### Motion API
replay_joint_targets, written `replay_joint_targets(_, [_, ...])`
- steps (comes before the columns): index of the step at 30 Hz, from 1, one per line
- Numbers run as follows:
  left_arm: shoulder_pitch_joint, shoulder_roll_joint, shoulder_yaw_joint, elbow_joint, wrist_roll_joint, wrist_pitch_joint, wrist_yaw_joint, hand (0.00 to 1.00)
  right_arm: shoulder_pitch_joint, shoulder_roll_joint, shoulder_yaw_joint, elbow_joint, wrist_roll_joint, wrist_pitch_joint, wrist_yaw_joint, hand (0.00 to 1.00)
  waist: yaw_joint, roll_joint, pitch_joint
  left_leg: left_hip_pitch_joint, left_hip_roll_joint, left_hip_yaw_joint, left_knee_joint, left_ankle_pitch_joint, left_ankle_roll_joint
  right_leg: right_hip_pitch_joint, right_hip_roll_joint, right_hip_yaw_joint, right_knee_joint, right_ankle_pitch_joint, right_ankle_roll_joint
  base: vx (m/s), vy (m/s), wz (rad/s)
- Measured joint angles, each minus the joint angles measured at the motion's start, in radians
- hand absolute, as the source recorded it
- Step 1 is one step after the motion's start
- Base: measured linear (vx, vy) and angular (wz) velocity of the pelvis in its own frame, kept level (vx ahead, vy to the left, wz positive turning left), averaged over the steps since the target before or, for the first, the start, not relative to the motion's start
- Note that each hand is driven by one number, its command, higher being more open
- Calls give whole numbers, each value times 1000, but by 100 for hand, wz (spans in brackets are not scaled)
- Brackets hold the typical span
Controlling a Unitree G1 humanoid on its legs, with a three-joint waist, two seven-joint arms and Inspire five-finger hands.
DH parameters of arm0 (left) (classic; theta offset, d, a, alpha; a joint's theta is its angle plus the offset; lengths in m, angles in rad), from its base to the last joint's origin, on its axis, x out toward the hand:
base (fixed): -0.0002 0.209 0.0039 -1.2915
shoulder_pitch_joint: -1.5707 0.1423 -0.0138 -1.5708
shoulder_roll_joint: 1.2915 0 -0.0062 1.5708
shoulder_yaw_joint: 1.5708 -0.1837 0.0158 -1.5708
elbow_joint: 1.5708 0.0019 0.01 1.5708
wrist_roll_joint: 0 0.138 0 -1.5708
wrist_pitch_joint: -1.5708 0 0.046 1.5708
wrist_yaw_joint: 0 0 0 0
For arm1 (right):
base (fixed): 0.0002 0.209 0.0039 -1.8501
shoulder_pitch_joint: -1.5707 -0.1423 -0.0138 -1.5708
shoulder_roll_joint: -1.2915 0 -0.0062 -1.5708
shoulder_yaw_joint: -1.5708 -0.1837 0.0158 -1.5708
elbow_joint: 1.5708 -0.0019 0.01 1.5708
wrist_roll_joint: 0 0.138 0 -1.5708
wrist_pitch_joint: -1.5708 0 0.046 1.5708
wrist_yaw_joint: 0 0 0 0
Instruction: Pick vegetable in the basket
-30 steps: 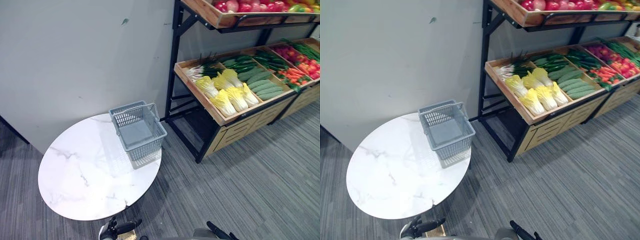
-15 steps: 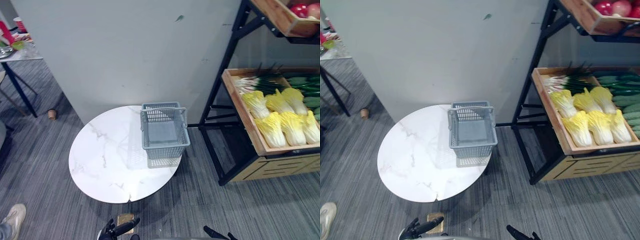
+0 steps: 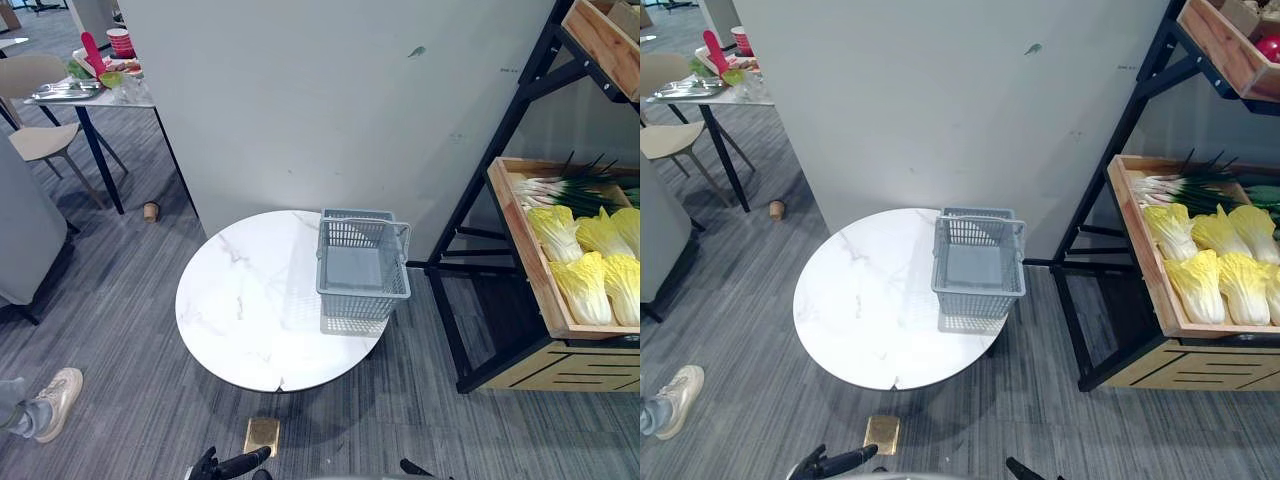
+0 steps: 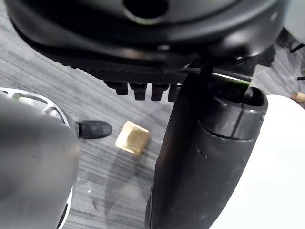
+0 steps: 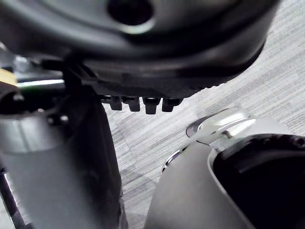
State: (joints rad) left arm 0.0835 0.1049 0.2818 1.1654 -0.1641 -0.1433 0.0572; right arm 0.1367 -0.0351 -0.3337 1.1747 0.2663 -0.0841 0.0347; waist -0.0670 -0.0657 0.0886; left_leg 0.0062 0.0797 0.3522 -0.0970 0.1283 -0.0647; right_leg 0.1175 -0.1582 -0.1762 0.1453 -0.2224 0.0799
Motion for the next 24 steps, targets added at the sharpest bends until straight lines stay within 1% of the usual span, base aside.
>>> replay_joint_targets(2, [1, 4, 10, -1, 1, 0, 0, 100, -22, 1, 0, -42, 2, 11, -29, 100, 2, -5, -2, -14, 0, 15, 0, -2, 1, -23, -1, 19, 0, 4, 16, 35, 23, -16])
replay_joint_targets(3, [1, 5, 12, -1, 1, 0, 1, 100, -27, 1, -1, -77, 2, 18, -37, 100, 2, -3, -1, -18, 0, 23, 0, -2, 1, -31, -2, 27, 0, 8, 21, 81, 53, -35])
replay_joint_targets(5, [5, 11, 13, -2, 22, 0, 3, 100, -47, -1, 1, -291, -14, 24, -92, 100, 2, 2, 5, -20, -7, 56, 1, -8, 8, -47, -10, 64, -1, 22, 41, 121, 69, -42])
replay_joint_targets(6, [8, 14, 7, -3, 22, 0, 3, 100, -51, -6, 1, -350, -27, 24, -104, 100, 2, 3, 5, -18, -9, 60, 1, -10, 11, -49, -12, 73, 1, 26, 48, 125, 59, -25])
replay_joint_targets(7, [14, 22, -9, -4, 26, -1, 3, 100, -72, -21, 2, -460, -51, 23, -124, 100, 2, 3, 5, -12, -8, 61, 3, -13, 13, -52, -10, 88, 12, 36, 53, 91, 39, -9])
replay_joint_targets(9, [19, 38, -45, -5, 28, 0, 2, 100, -124, -59, 20, -598, -82, 21, -150, 100, 2, 2, 6, -8, 2, 59, 7, -15, 15, -56, 1, 107, 16, 60, 47, 80, 24, -3])
replay_joint_targets(11, [24, 49, -79, -5, 30, 2, 1, 100, -221, -135, 79, -722, -119, -13, -168, 100, 2, 5, 8, -6, 22, 59, 7, -15, 15, -63, 23, 128, 17, 97, 34, 42, 1, -10])
replay_joint_targets(13, [24, 53, -93, -5, 30, 2, 0, 100, -295, -181, 124, -784, -129, -36, -169, 100, 3, 5, 8, 2, 31, 58, 7, -15, 15, -58, 32, 133, 17, 115, 28, 12, -9, -8])
replay_joint_targets(15, [22, 58, -117, -6, 34, 2, -1, 100, -382, -227, 197, -808, -130, -64, -166, 100, 4, 5, 8, 12, 34, 57, 7, -15, 14, -50, 35, 136, 18, 121, 20, 0, -8, -3])
replay_joint_targets(19, [17, 59, -143, -12, 38, 1, -1, 100, -510, -285, 344, -779, -154, -76, -138, 100, 10, 14, 14, 13, 35, 53, 7, -14, 13, -48, 37, 136, 18, 122, 19, -20, -17, 0])
replay_joint_targets(20, [17, 57, -148, -13, 37, 1, -1, 100, -576, -289, 402, -721, -157, -75, -121, 100, 12, 21, 19, 12, 37, 52, 7, -12, 10, -48, 38, 135, 18, 122, 19, -46, -35, -1])
replay_joint_targets(22, [17, 54, -152, -14, 35, 0, -2, 100, -641, -290, 445, -652, -163, -74, -106, 100, 17, 29, 26, 10, 39, 50, 7, -10, 9, -49, 40, 135, 18, 122, 19, -49, -31, 1])
replay_joint_targets(24, [17, 49, -153, -15, 25, 0, -2, 100, -704, -300, 481, -573, -190, -71, -97, 100, 32, 38, 33, 7, 39, 48, 6, -7, 5, -52, 40, 134, 18, 122, 19, -71, -27, 1])
